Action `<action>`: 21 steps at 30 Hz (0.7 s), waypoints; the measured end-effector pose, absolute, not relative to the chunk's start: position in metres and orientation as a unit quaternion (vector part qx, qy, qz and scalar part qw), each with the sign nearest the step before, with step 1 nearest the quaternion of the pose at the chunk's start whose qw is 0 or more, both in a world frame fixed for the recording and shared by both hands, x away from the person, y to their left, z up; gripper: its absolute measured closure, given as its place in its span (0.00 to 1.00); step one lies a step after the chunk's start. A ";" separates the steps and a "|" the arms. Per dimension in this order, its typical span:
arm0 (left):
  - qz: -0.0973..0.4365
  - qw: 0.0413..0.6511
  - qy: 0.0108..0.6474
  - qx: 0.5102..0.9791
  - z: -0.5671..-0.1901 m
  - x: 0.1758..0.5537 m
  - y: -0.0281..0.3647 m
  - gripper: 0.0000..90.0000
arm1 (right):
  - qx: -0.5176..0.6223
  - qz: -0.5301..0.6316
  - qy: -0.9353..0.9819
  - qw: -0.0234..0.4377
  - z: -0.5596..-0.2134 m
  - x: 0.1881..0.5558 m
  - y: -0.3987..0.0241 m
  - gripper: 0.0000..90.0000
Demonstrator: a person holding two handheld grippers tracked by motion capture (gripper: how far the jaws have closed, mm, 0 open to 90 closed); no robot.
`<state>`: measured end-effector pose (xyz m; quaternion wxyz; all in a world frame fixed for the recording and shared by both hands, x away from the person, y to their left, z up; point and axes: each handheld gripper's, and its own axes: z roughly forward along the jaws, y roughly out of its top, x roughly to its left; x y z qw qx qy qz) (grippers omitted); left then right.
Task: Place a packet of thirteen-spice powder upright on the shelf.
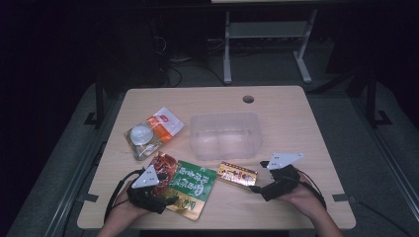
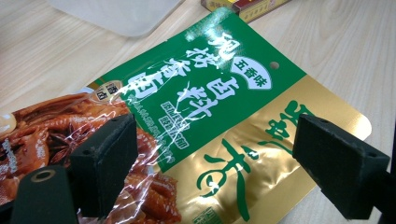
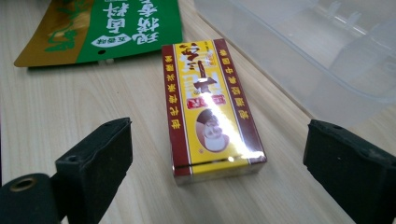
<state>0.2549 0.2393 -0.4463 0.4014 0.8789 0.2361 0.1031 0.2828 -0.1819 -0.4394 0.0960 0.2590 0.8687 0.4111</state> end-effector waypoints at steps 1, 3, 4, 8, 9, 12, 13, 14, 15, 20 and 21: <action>0.105 0.402 0.236 0.878 -0.446 0.254 0.238 0.15 | 0.259 0.411 0.869 0.095 -0.439 0.283 -0.181 0.09; 0.105 0.404 0.234 0.878 -0.445 0.253 0.238 0.15 | 0.252 0.408 0.872 0.093 -0.439 0.288 -0.173 0.09; 0.106 0.403 0.232 0.879 -0.445 0.253 0.238 0.15 | 0.252 0.408 0.872 0.093 -0.439 0.288 -0.173 0.09; 0.102 0.404 0.229 0.879 -0.445 0.254 0.238 0.15 | 0.242 0.415 0.872 0.097 -0.433 0.296 -0.165 0.09; 0.100 0.404 0.229 0.880 -0.445 0.254 0.238 0.15 | 0.237 0.419 0.871 0.097 -0.434 0.298 -0.164 0.09; 0.099 0.405 0.228 0.880 -0.445 0.254 0.237 0.15 | 0.240 0.402 0.880 0.088 -0.438 0.296 -0.162 0.09; 0.099 0.405 0.228 0.880 -0.445 0.254 0.237 0.15 | 0.240 0.401 0.880 0.086 -0.438 0.297 -0.162 0.09; 0.099 0.405 0.228 0.880 -0.445 0.254 0.237 0.15 | 0.243 0.404 0.878 0.083 -0.438 0.297 -0.162 0.09; 0.100 0.402 0.226 0.882 -0.446 0.254 0.237 0.15 | 0.243 0.403 0.878 0.083 -0.438 0.297 -0.162 0.09; 0.105 0.401 0.222 0.883 -0.445 0.252 0.237 0.16 | 0.242 0.385 0.886 0.085 -0.440 0.294 -0.161 0.09; 0.105 0.402 0.223 0.882 -0.445 0.252 0.237 0.15 | 0.244 0.383 0.887 0.084 -0.441 0.294 -0.161 0.09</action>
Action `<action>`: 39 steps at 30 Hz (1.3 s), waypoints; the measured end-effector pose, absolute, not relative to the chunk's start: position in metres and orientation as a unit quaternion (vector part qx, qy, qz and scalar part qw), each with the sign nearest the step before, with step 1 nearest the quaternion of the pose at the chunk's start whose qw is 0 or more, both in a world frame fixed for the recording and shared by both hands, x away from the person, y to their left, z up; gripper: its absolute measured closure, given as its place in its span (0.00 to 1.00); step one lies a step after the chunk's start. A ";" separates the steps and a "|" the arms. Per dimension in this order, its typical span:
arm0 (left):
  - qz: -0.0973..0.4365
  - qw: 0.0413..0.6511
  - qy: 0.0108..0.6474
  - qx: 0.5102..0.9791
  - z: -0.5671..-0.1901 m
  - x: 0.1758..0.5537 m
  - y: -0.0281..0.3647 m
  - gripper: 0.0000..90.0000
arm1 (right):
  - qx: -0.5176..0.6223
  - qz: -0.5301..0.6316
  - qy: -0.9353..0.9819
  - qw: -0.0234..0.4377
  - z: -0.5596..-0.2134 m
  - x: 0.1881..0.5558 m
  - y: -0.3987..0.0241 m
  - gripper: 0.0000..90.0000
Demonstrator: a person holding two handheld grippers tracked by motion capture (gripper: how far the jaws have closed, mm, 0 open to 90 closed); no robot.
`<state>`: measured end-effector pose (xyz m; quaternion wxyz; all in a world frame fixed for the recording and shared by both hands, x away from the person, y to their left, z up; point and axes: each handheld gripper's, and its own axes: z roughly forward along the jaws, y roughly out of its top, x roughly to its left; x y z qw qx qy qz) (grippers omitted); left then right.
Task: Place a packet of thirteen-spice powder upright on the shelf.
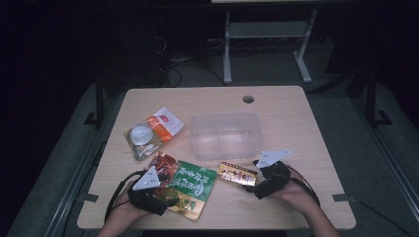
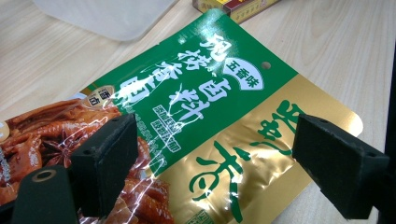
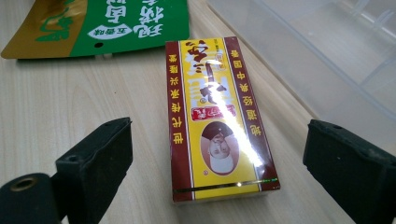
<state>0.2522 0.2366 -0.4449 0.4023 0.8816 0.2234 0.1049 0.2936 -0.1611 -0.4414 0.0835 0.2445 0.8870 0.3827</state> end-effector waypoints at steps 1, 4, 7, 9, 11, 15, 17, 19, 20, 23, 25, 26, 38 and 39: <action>0.105 0.402 0.223 0.882 -0.445 0.252 0.237 0.16 | 0.244 0.383 0.887 0.084 -0.441 0.294 -0.161 0.09; 0.105 0.404 0.223 0.881 -0.444 0.253 0.237 0.16 | 0.247 0.381 0.888 0.076 -0.444 0.295 -0.162 0.09; 0.103 0.405 0.224 0.880 -0.445 0.255 0.238 0.16 | 0.244 0.378 0.890 0.070 -0.447 0.296 -0.162 0.09; 0.105 0.405 0.225 0.880 -0.445 0.255 0.239 0.16 | 0.244 0.372 0.893 0.064 -0.449 0.296 -0.160 0.09; 0.106 0.404 0.225 0.880 -0.445 0.255 0.239 0.15 | 0.242 0.364 0.897 0.060 -0.452 0.296 -0.159 0.13; 0.108 0.404 0.226 0.880 -0.444 0.253 0.240 0.16 | 0.246 0.353 0.901 0.053 -0.457 0.298 -0.158 0.14; 0.107 0.404 0.226 0.880 -0.444 0.253 0.239 0.16 | 0.247 0.347 0.903 0.053 -0.459 0.299 -0.157 0.15; 0.107 0.404 0.225 0.880 -0.444 0.253 0.238 0.16 | 0.251 0.344 0.903 0.048 -0.461 0.300 -0.157 0.16; 0.107 0.404 0.225 0.880 -0.444 0.253 0.238 0.16 | 0.249 0.340 0.906 0.046 -0.463 0.301 -0.157 0.17; 0.105 0.405 0.227 0.880 -0.445 0.253 0.237 0.16 | 0.252 0.333 0.908 0.045 -0.466 0.302 -0.158 0.22; 0.104 0.404 0.227 0.880 -0.445 0.253 0.237 0.16 | 0.255 0.334 0.906 0.046 -0.466 0.302 -0.159 0.25; 0.104 0.405 0.227 0.880 -0.445 0.254 0.237 0.16 | 0.254 0.335 0.906 0.050 -0.466 0.303 -0.159 0.27; 0.105 0.403 0.223 0.882 -0.445 0.254 0.237 0.16 | 0.246 0.334 0.908 0.057 -0.465 0.299 -0.161 0.35; 0.104 0.403 0.222 0.882 -0.445 0.254 0.236 0.16 | 0.248 0.335 0.908 0.053 -0.464 0.299 -0.162 0.36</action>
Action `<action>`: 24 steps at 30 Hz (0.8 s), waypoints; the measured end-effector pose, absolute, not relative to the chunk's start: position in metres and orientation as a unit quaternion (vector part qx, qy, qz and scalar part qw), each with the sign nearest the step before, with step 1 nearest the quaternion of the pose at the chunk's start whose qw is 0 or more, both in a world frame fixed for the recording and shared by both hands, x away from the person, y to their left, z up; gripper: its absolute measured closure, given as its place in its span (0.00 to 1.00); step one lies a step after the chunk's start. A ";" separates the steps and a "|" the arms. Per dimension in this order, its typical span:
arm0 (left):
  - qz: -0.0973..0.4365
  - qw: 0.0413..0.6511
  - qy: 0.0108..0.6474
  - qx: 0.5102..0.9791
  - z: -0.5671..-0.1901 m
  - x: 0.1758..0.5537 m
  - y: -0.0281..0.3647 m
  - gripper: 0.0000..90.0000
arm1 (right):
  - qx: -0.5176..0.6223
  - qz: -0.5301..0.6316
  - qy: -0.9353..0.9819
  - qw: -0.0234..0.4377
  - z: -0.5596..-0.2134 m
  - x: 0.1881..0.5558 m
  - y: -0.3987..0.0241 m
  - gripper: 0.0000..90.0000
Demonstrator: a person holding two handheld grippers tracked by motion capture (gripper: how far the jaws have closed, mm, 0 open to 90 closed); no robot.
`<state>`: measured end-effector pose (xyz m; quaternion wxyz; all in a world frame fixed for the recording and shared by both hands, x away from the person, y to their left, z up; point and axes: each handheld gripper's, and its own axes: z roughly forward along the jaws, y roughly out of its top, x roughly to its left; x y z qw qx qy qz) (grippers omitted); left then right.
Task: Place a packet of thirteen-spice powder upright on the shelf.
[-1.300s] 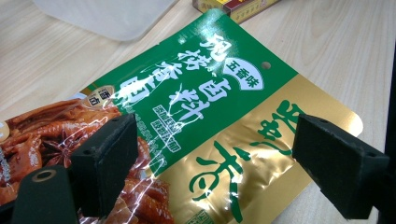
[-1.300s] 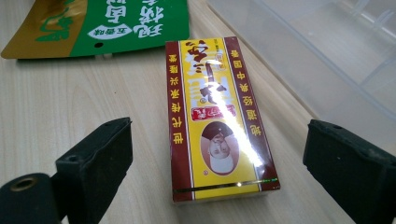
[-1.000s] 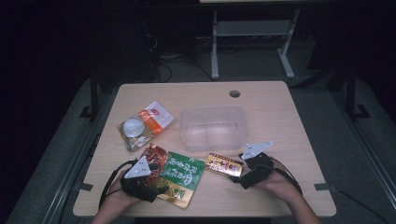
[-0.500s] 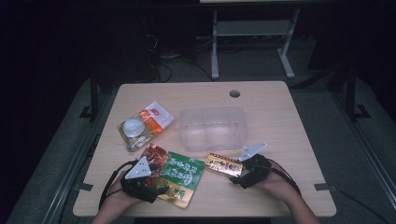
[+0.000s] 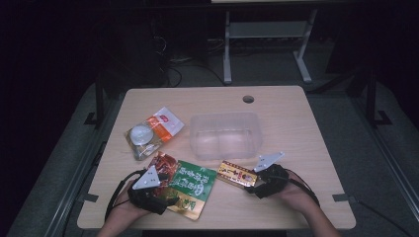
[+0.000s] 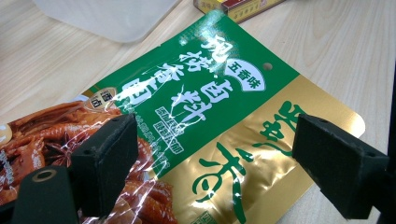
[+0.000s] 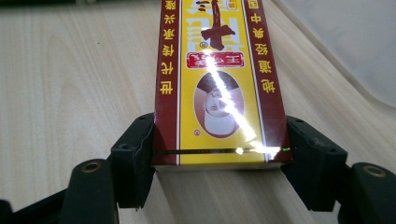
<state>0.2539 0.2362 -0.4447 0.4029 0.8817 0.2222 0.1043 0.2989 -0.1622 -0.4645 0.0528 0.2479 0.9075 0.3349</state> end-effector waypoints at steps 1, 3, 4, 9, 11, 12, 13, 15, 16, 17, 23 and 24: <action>0.104 0.406 0.223 0.880 -0.445 0.254 0.235 0.16 | 0.248 0.334 0.908 0.052 -0.464 0.299 -0.163 0.36; 0.106 0.404 0.218 0.882 -0.445 0.255 0.235 0.16 | 0.245 0.334 0.909 0.050 -0.462 0.298 -0.166 0.36; 0.106 0.402 0.216 0.883 -0.444 0.256 0.235 0.16 | 0.246 0.335 0.908 0.049 -0.461 0.298 -0.167 0.36; 0.105 0.401 0.212 0.885 -0.444 0.258 0.233 0.16 | 0.245 0.343 0.906 0.045 -0.456 0.296 -0.176 0.36; 0.103 0.402 0.207 0.886 -0.443 0.260 0.231 0.16 | 0.244 0.347 0.905 0.045 -0.453 0.294 -0.179 0.36; 0.103 0.401 0.203 0.887 -0.442 0.261 0.230 0.16 | 0.239 0.348 0.905 0.046 -0.452 0.294 -0.180 0.36; 0.101 0.402 0.203 0.887 -0.442 0.261 0.229 0.16 | 0.238 0.351 0.904 0.043 -0.450 0.292 -0.182 0.36; 0.088 0.401 0.196 0.891 -0.441 0.263 0.228 0.16 | 0.235 0.353 0.905 0.042 -0.448 0.291 -0.183 0.36; 0.084 0.398 0.190 0.893 -0.441 0.263 0.227 0.16 | 0.231 0.356 0.904 0.044 -0.447 0.290 -0.183 0.36; 0.081 0.399 0.186 0.894 -0.440 0.264 0.226 0.16 | 0.228 0.360 0.904 0.042 -0.445 0.289 -0.184 0.36; 0.080 0.401 0.152 0.900 -0.427 0.271 0.216 0.16 | 0.210 0.368 0.905 0.040 -0.438 0.287 -0.185 0.36; 0.081 0.401 0.146 0.901 -0.425 0.273 0.215 0.16 | 0.201 0.368 0.907 0.044 -0.437 0.288 -0.185 0.36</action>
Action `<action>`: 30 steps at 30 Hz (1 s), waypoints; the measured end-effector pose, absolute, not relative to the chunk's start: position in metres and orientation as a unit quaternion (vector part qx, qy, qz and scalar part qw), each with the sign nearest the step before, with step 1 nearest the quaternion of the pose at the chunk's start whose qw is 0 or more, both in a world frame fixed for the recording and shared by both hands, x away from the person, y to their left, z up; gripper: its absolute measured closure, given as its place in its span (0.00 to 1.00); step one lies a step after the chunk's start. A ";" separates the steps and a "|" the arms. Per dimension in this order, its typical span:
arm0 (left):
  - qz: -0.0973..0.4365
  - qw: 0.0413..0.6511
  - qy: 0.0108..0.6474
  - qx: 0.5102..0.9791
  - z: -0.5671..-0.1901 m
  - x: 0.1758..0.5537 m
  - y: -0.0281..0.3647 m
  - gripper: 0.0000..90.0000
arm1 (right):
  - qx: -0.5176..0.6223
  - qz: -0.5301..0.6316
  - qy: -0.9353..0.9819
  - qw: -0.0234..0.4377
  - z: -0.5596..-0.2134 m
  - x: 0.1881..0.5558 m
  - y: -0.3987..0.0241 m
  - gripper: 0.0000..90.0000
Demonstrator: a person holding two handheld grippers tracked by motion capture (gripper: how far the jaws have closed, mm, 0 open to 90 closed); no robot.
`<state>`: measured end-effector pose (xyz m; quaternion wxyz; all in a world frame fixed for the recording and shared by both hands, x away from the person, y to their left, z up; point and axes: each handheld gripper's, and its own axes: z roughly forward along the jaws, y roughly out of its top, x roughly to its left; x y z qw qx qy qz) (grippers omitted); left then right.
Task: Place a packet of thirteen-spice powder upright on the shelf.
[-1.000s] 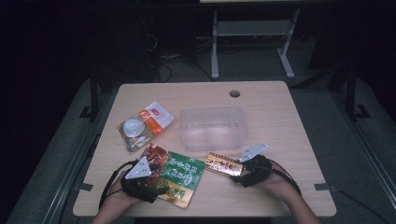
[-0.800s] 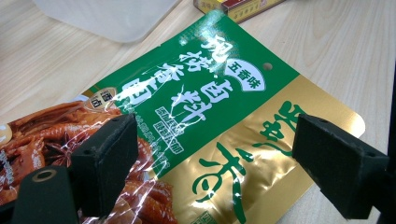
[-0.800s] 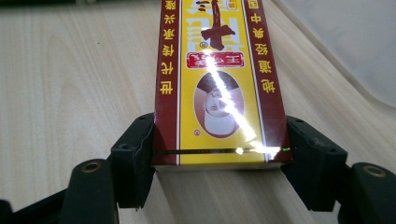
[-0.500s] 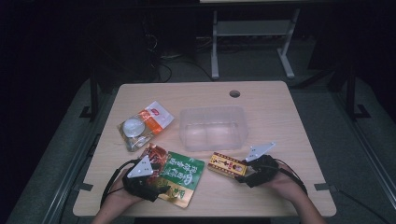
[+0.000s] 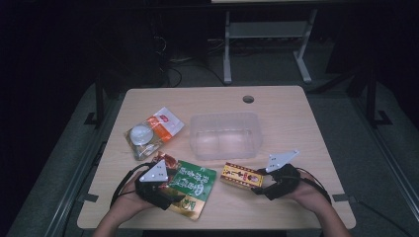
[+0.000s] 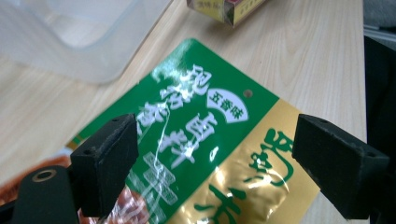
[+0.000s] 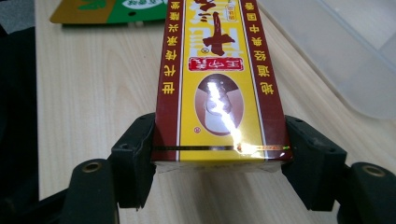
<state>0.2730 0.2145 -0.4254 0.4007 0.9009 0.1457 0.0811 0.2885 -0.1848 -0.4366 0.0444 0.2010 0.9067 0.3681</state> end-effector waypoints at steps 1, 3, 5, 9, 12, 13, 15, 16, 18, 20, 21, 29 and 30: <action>0.083 0.399 0.139 0.903 -0.423 0.275 0.213 0.16 | 0.199 0.368 0.907 0.045 -0.435 0.289 -0.185 0.36; 0.079 0.401 0.131 0.903 -0.418 0.281 0.209 0.16 | 0.192 0.380 0.904 0.040 -0.430 0.289 -0.183 0.36; 0.079 0.402 0.130 0.903 -0.416 0.282 0.208 0.16 | 0.187 0.386 0.903 0.037 -0.428 0.290 -0.182 0.36; 0.072 0.401 0.123 0.905 -0.414 0.290 0.205 0.16 | 0.174 0.391 0.903 0.034 -0.424 0.292 -0.179 0.36; 0.070 0.392 0.113 0.910 -0.413 0.294 0.201 0.15 | 0.159 0.394 0.905 0.033 -0.421 0.295 -0.175 0.36; 0.073 0.388 0.108 0.912 -0.413 0.295 0.199 0.15 | 0.152 0.394 0.906 0.033 -0.420 0.296 -0.173 0.36; 0.074 0.385 0.101 0.915 -0.411 0.297 0.195 0.15 | 0.144 0.395 0.907 0.030 -0.419 0.298 -0.169 0.36; 0.076 0.382 0.097 0.916 -0.410 0.297 0.193 0.15 | 0.139 0.395 0.908 0.029 -0.418 0.300 -0.167 0.36; 0.073 0.379 0.092 0.918 -0.408 0.299 0.189 0.15 | 0.127 0.391 0.911 0.029 -0.417 0.303 -0.162 0.36; 0.068 0.383 0.085 0.917 -0.406 0.301 0.186 0.15 | 0.127 0.391 0.911 0.028 -0.416 0.304 -0.160 0.36; 0.064 0.386 0.081 0.917 -0.405 0.303 0.183 0.15 | 0.128 0.392 0.911 0.024 -0.415 0.303 -0.159 0.36; 0.041 0.382 0.056 0.922 -0.400 0.313 0.170 0.14 | 0.107 0.393 0.913 0.021 -0.410 0.311 -0.148 0.36; 0.040 0.381 0.055 0.922 -0.401 0.314 0.168 0.14 | 0.101 0.394 0.913 0.023 -0.409 0.313 -0.146 0.36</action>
